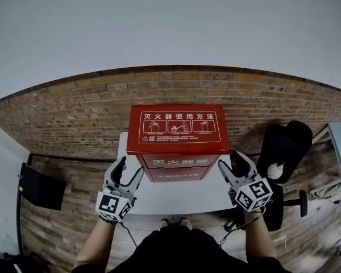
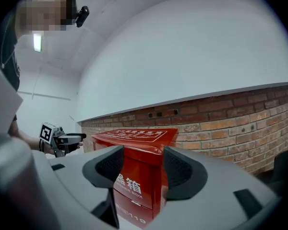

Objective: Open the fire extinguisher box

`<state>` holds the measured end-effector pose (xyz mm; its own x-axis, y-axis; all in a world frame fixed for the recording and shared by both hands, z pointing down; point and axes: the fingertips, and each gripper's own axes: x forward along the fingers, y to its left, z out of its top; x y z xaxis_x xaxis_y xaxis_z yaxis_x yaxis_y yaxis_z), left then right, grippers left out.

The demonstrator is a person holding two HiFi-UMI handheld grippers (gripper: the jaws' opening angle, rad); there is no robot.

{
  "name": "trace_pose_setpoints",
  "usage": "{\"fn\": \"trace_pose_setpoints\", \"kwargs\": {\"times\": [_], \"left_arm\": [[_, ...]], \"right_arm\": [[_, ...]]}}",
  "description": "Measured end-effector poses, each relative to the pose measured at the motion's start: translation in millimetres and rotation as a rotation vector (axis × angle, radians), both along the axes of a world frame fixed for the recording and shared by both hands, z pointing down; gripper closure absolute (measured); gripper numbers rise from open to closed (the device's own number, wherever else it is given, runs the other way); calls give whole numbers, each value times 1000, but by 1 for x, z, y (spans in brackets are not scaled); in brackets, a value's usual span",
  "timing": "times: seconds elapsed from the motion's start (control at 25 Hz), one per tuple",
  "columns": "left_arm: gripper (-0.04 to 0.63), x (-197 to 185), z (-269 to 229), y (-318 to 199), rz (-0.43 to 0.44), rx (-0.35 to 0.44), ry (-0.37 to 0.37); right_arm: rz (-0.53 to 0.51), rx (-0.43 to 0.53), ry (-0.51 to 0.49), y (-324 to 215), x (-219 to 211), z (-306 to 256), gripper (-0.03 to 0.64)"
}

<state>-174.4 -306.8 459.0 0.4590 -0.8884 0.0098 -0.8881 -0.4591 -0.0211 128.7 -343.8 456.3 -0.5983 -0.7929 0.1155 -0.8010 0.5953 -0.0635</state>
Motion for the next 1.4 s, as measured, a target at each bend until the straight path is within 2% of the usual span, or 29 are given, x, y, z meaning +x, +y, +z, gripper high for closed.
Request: {"fn": "trace_pose_setpoints", "kwargs": {"times": [0.08,0.2,0.36,0.48,0.88,1.0,1.12,1.28,1.4], "left_arm": [[264,-10,8,-12,25,-35,2],[250,-16,17,-29,76,-93,46],[250,-6,16,-41,150,-89,66],[250,-8,11,-49,148,-78,107],[255,-8,4,-51,142,-65,103],[259,-8,-24,-51,149,-23,93],[259,-9,-73,-68,151,45,80],[259,-9,-125,-119,129,118,36],[261,-12,-142,-156,115,124,43]], "right_arm": [[-30,-25,-2,-10,2,8,365],[-112,-41,-13,-18,-1,18,362],[-167,-22,-2,-22,-4,22,362],[-163,-26,-16,-29,-1,19,362],[-157,-35,26,-33,-4,15,365],[-171,-3,13,-31,-4,-16,365],[-192,63,-19,-48,-5,-71,365],[-177,160,-11,-105,-4,-131,365],[-143,169,-31,-149,-6,-150,365]]}}
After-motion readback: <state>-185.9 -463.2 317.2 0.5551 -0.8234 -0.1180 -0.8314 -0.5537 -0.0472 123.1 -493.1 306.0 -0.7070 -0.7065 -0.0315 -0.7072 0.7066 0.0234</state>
